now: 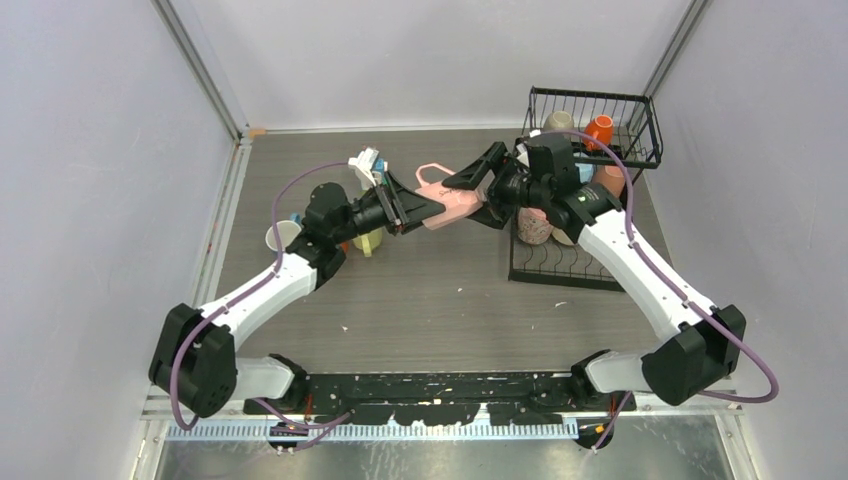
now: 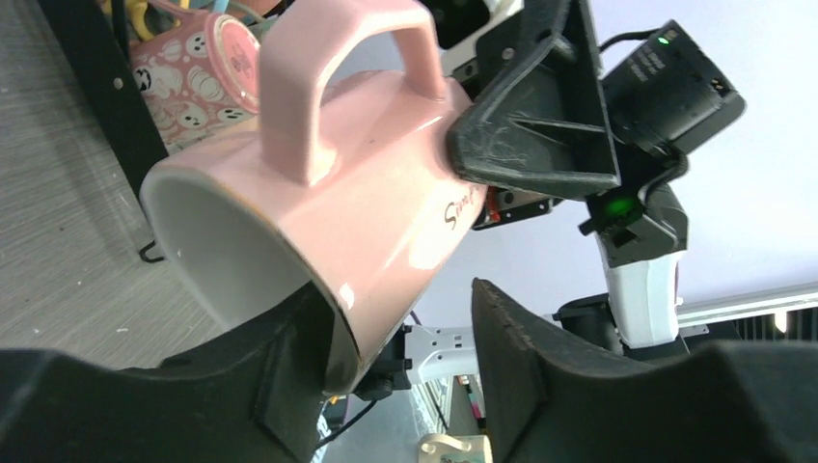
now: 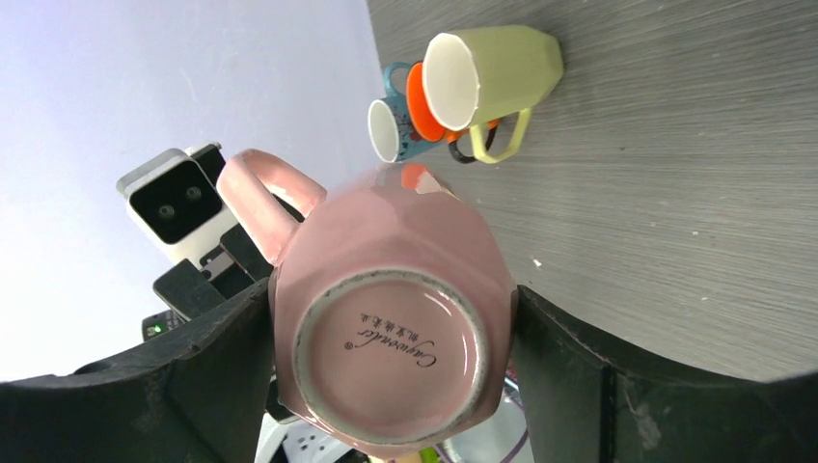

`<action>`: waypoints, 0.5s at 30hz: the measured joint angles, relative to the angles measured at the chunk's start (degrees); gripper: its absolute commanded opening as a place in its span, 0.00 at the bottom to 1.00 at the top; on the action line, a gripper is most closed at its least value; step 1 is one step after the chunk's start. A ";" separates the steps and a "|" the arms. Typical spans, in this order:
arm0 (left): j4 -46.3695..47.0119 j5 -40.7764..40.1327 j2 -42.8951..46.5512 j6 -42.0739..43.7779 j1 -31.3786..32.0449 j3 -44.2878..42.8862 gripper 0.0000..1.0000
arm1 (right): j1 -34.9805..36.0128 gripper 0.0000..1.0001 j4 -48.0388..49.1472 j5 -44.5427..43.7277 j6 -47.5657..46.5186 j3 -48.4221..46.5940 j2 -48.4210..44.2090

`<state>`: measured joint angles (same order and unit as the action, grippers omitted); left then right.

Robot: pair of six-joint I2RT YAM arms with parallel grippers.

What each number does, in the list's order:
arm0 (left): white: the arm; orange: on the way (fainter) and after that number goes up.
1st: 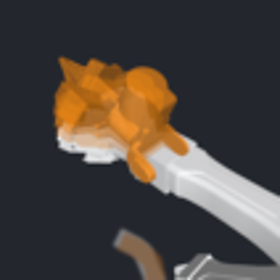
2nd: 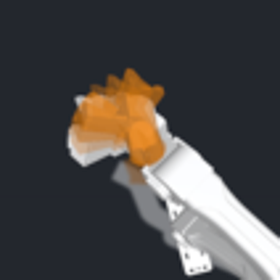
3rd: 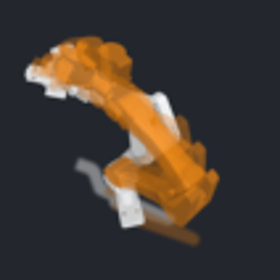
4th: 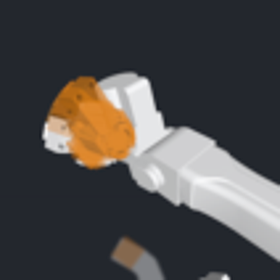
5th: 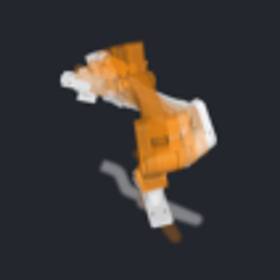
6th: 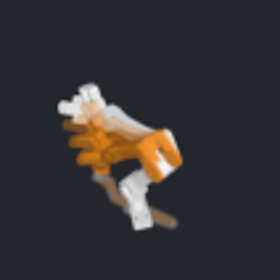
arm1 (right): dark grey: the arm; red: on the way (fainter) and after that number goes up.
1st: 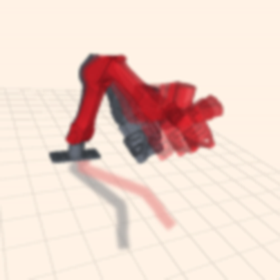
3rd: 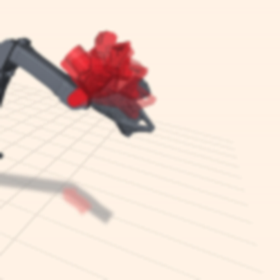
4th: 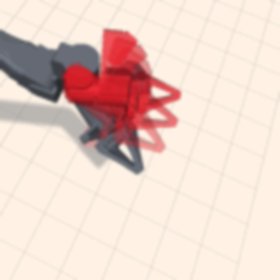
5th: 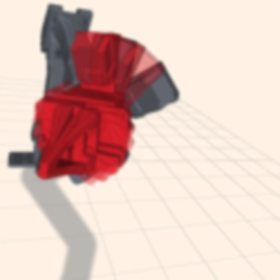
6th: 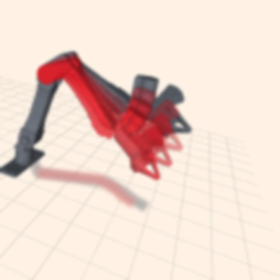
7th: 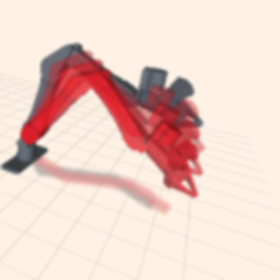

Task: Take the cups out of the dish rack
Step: Place the cup at the center of the board.

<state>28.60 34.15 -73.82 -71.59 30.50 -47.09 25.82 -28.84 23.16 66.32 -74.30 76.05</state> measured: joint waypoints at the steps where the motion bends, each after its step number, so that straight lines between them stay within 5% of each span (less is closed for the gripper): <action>1: 0.55 0.00 0.26 0.02 -0.04 0.11 0.50 | 0.00 0.27 1.11 0.74 0.74 0.28 0.31; 10: 3.37 0.04 2.29 0.02 -0.15 0.24 0.33 | 0.00 0.27 9.22 5.68 6.67 2.49 1.68; 15: 3.52 -0.28 2.54 0.11 -0.20 0.24 0.10 | 0.00 0.27 12.55 7.08 9.18 4.04 1.68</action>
<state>32.12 33.87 -71.29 -71.48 30.30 -46.85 25.82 -16.29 30.24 75.50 -70.26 77.73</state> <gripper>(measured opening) 0.241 0.829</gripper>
